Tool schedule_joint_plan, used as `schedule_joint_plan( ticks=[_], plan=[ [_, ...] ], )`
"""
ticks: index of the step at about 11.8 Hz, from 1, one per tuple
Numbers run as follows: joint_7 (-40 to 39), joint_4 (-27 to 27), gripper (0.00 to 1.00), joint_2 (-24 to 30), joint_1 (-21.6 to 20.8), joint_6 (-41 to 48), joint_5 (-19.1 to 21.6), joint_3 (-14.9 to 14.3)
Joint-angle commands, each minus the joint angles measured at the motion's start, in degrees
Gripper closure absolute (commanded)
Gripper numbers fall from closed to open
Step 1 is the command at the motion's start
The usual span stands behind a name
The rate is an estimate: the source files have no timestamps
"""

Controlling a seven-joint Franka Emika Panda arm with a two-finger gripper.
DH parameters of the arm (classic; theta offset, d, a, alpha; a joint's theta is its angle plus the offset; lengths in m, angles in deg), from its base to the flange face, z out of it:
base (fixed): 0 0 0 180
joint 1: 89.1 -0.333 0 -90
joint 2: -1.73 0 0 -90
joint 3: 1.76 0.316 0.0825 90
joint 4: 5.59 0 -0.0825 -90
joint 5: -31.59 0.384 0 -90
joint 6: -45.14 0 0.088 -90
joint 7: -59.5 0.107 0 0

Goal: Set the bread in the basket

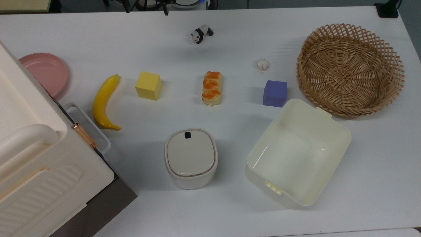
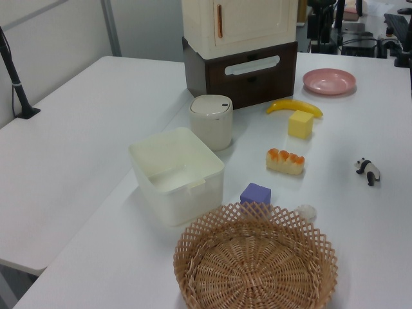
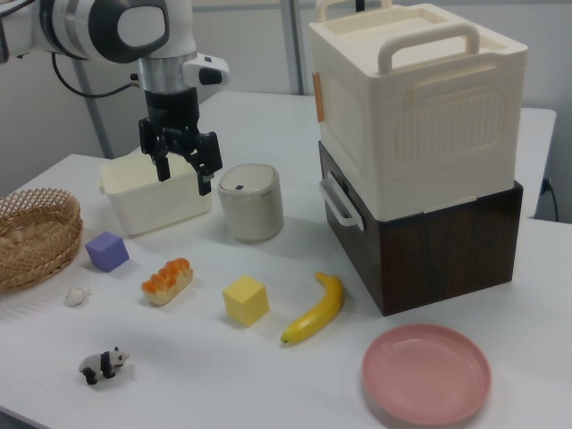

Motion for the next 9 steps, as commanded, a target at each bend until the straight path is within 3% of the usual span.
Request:
schedule_joint_plan(
  ticks=[1, 9],
  plan=[
    [-1.76, -0.91, 0.0, 1.35, -0.5, -3.69, -1.58, -0.03],
    [-1.24, -0.64, 0.0, -0.66, -2.26, -6.41, -1.58, 0.24]
  ],
)
